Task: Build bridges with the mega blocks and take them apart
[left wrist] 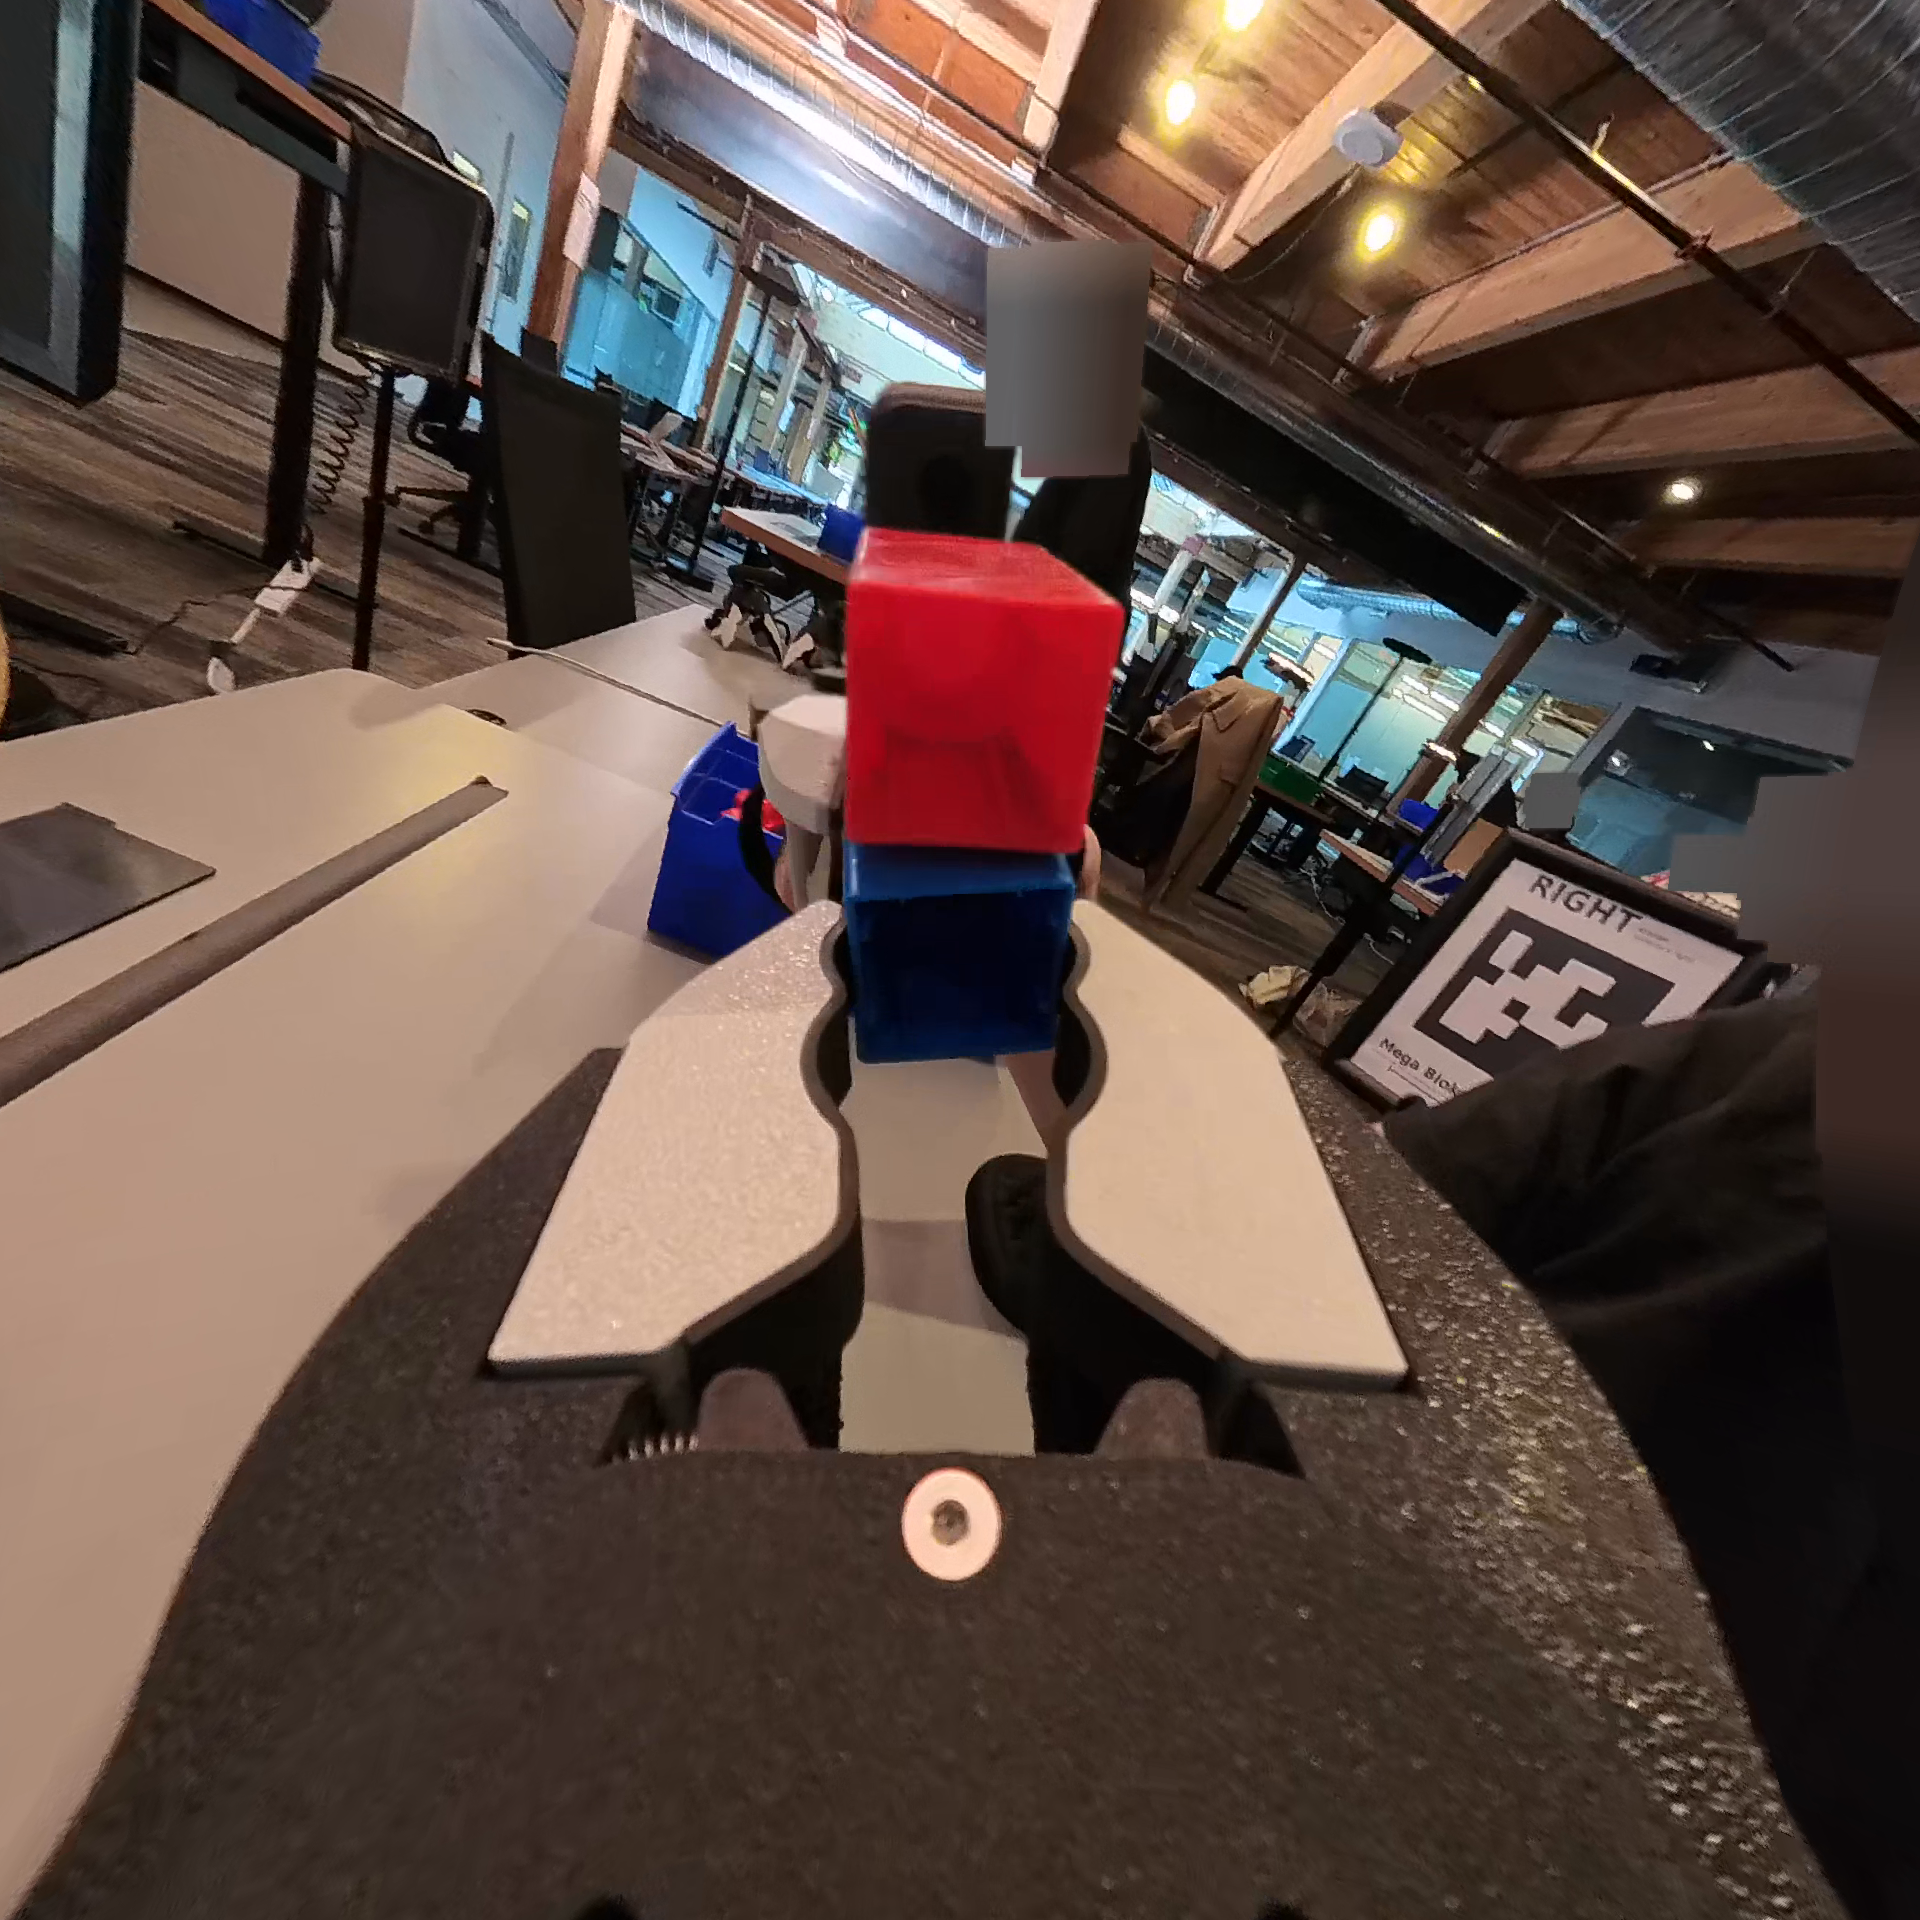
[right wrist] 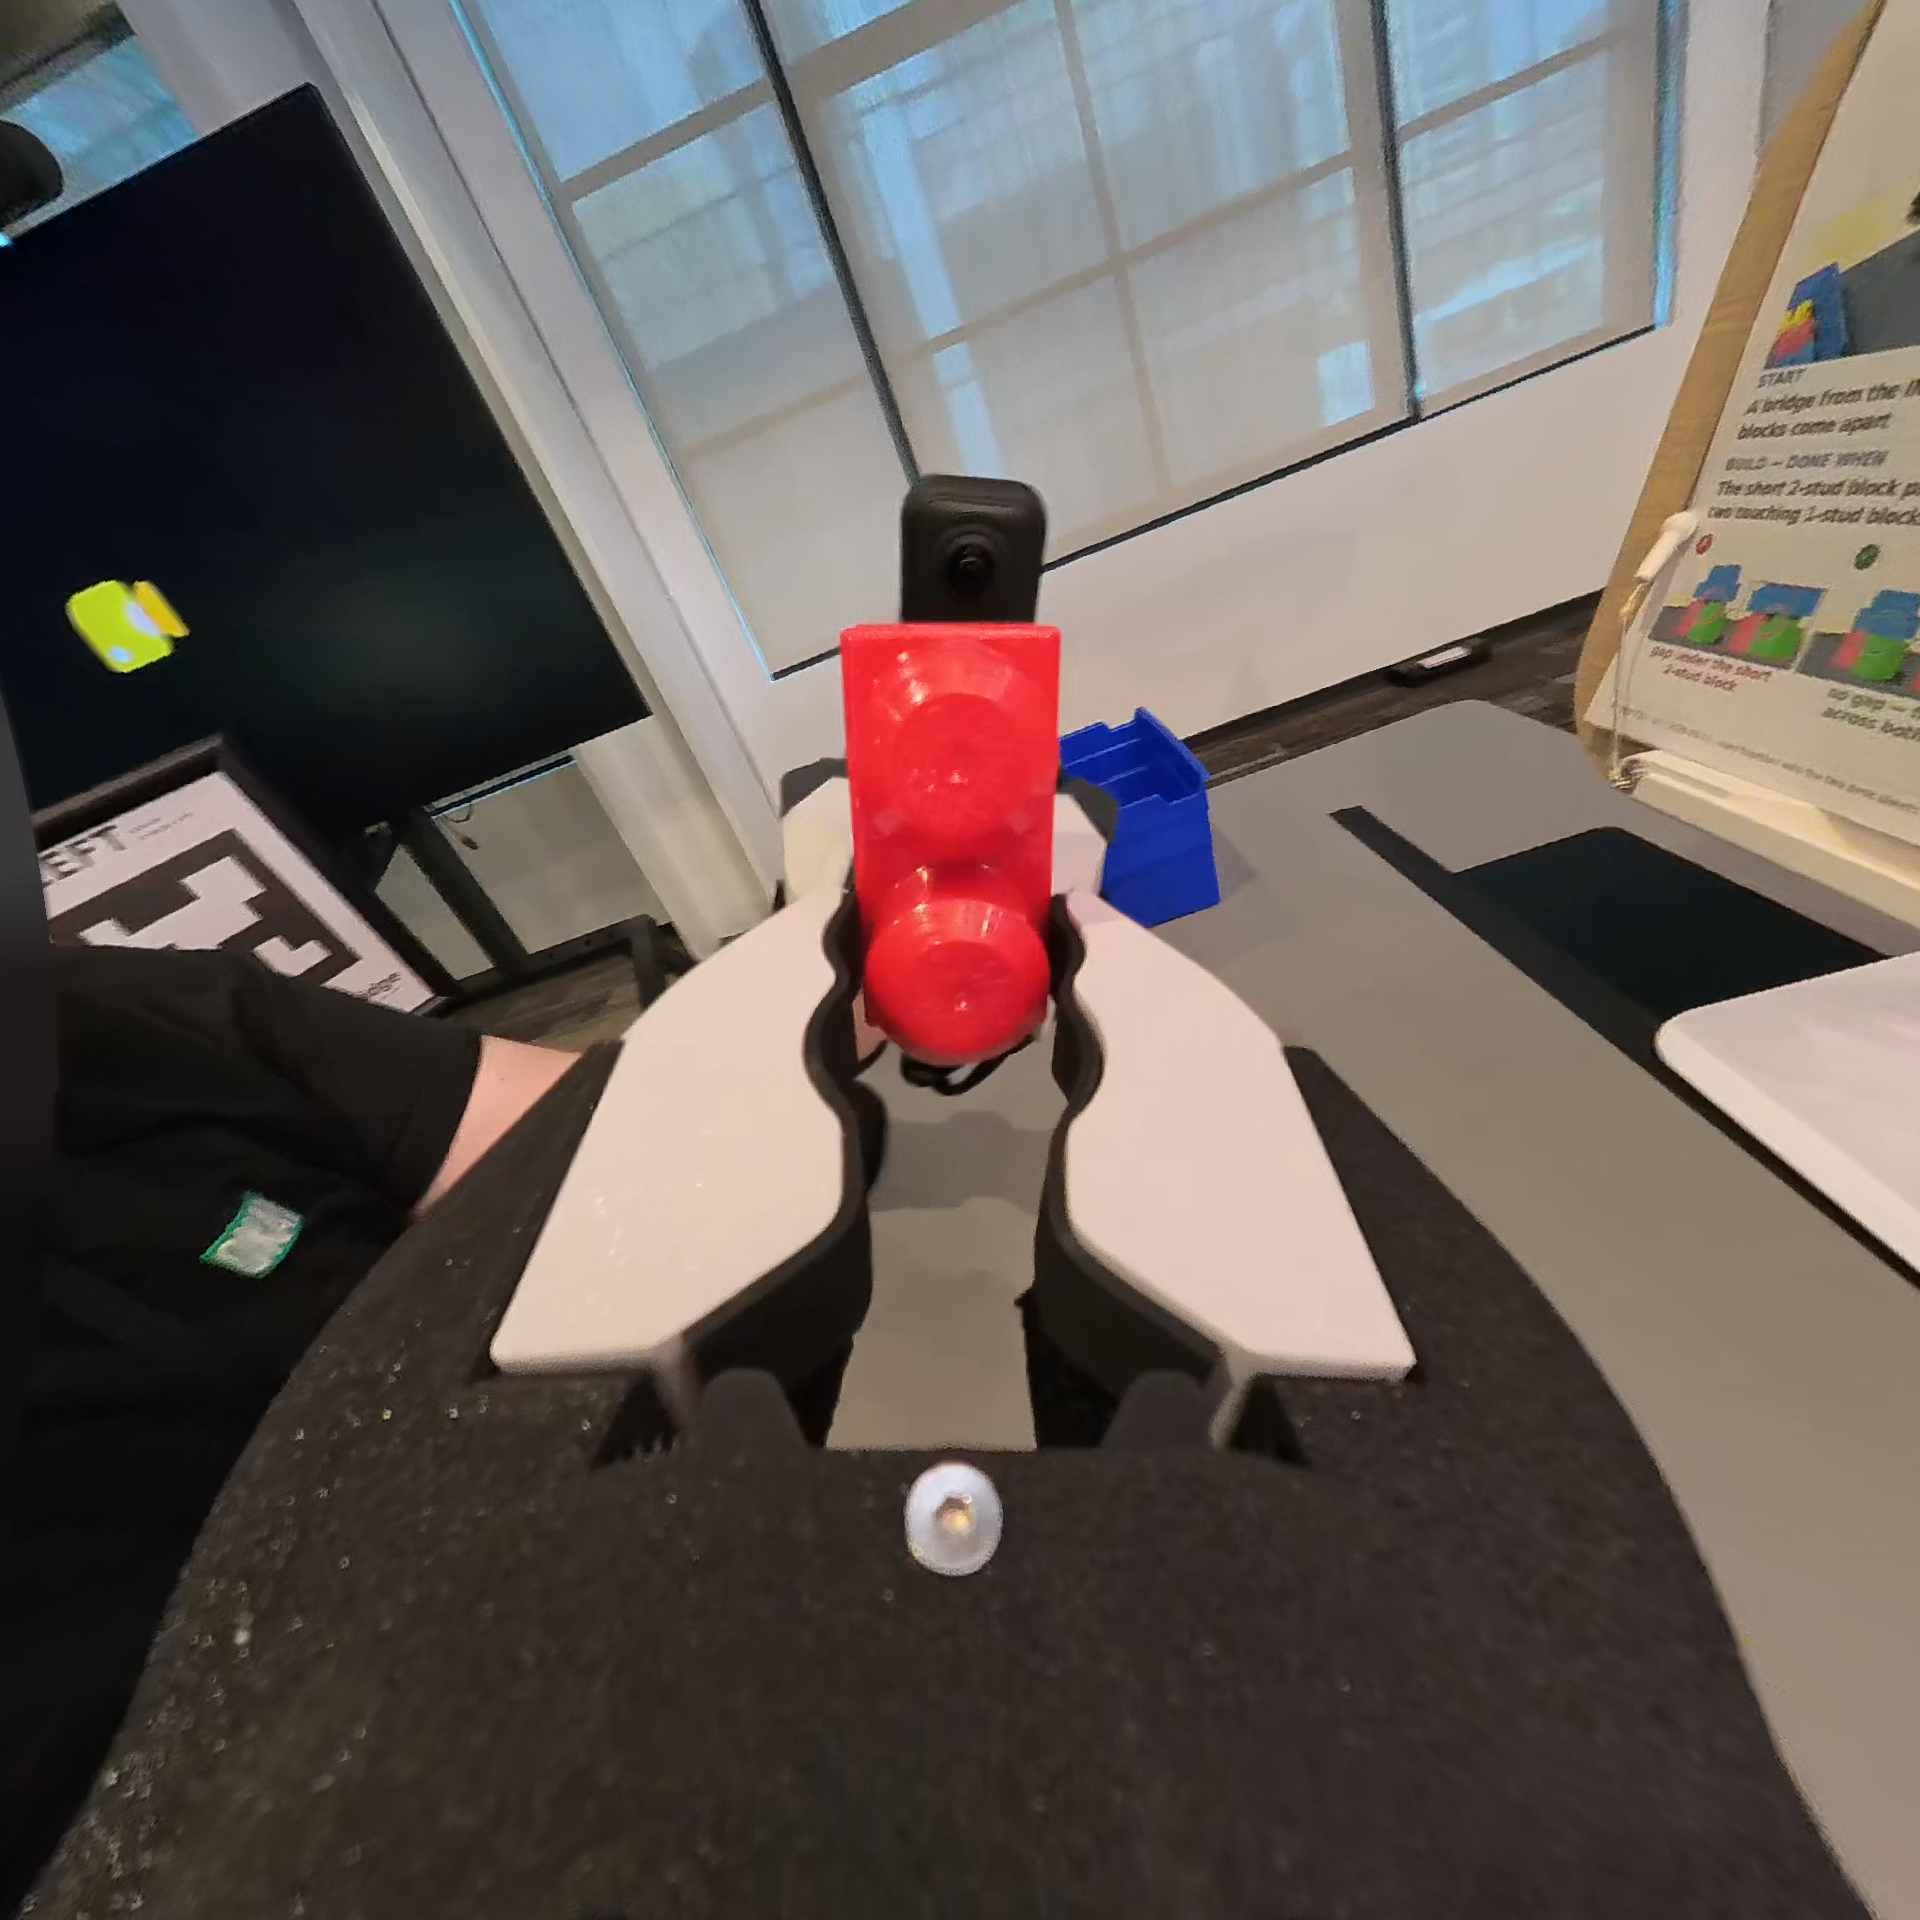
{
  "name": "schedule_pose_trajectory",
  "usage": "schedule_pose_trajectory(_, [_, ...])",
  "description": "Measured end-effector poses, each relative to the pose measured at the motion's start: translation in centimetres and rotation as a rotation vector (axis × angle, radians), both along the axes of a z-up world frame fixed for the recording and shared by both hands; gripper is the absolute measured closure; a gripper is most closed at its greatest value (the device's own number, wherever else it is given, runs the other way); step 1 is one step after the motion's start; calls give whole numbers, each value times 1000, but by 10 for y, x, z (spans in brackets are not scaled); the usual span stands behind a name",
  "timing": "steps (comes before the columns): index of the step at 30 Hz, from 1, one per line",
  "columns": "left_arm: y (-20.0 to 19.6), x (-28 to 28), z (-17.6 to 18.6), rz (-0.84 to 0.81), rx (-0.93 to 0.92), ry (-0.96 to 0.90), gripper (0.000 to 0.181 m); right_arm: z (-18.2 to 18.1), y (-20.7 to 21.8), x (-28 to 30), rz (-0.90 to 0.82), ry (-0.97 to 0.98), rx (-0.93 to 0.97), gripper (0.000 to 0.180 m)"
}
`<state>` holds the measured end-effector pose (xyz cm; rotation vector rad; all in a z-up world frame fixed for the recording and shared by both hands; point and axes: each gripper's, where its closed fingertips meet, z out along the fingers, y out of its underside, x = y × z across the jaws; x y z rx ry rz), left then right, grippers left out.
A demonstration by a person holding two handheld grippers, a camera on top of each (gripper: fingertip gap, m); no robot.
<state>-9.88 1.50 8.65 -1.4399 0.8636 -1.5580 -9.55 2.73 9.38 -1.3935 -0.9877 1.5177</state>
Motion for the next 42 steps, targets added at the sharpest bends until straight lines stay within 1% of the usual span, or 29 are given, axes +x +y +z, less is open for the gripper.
schedule_pose_trajectory(5, [-7, 4, -1, -19, 30, 36, 145, -1, -10, 3, 71, -11, -27, 146])
schedule_pose_trajectory(13, [-7, 2, -7, 6, 70, 110, 145, -6, -11, 0, 101, -24, -99, 145])
schedule_pose_trajectory(20, [-4, -1, -3, 12, 36, 77, 146, -3, -8, -3, 83, 7, -97, 145])
schedule_pose_trajectory(26, [-4, 2, -10, 4, 18, 102, 146, -4, -7, -7, 30, -40, -63, 145])
schedule_pose_trajectory(29, [-3, 1, -8, 9, 14, 98, 146, -4, -7, -6, 33, -42, -66, 145])
schedule_pose_trajectory(32, [4, -10, 7, 63, 33, 23, 146, -15, -11, -13, 39, -122, -32, 145])
schedule_pose_trajectory(34, [6, -14, 11, 72, 24, -5, 146, -9, -8, -18, 29, -76, -59, 146])
schedule_pose_trajectory(40, [3, -15, 5, -34, -69, -22, 142, -8, -4, -16, 35, -40, -105, 146])
schedule_pose_trajectory(42, [4, -17, 3, -40, -71, -13, 142, -8, -3, -12, 29, -40, -111, 146])
